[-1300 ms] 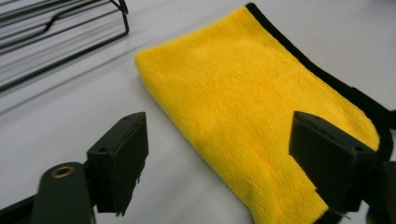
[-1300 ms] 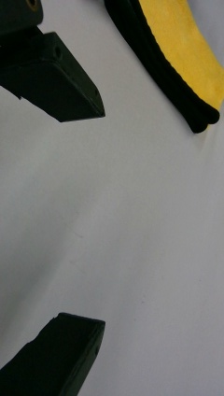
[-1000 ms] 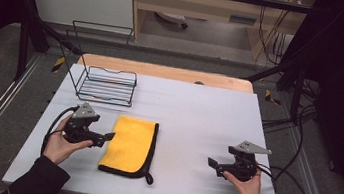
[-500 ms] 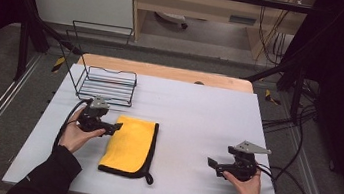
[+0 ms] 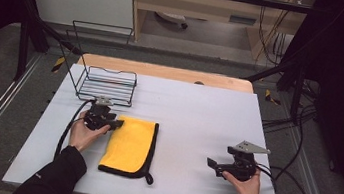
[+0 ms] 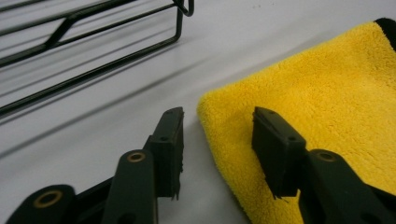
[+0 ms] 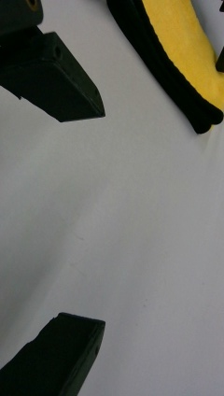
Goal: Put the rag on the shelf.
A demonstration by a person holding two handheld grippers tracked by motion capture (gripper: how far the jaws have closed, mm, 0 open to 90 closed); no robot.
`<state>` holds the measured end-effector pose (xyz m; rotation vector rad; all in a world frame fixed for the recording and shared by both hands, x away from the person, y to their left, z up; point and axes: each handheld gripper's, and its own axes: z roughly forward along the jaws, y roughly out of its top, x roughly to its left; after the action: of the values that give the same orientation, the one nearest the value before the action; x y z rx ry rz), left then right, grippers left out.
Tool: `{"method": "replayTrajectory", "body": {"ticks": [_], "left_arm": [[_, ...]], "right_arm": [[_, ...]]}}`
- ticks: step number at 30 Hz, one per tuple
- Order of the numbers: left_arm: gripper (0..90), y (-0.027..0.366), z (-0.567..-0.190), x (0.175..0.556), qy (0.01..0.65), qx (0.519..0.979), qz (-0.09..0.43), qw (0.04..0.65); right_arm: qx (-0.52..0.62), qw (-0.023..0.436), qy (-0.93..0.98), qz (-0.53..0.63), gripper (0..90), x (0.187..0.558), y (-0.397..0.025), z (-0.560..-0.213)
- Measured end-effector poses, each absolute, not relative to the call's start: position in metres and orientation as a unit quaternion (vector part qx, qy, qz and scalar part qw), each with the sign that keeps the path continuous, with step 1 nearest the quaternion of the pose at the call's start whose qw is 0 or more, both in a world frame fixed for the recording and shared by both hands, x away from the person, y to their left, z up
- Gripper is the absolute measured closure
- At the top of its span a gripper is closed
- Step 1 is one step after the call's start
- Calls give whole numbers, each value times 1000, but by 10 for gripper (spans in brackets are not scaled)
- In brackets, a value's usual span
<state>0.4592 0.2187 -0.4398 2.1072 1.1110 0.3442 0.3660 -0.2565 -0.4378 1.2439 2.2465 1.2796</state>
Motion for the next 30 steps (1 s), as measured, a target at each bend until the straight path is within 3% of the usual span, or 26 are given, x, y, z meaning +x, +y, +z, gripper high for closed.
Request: {"method": "replayTrajectory", "body": {"ticks": [19, 30], "left_arm": [[748, 211, -446, 460, 432, 818, 119, 362], [763, 211, -449, 458, 427, 814, 131, 370]], "right_arm": [[428, 135, 775, 445, 21, 370, -241, -432], [420, 132, 780, 444, 21, 382, -210, -426]]}}
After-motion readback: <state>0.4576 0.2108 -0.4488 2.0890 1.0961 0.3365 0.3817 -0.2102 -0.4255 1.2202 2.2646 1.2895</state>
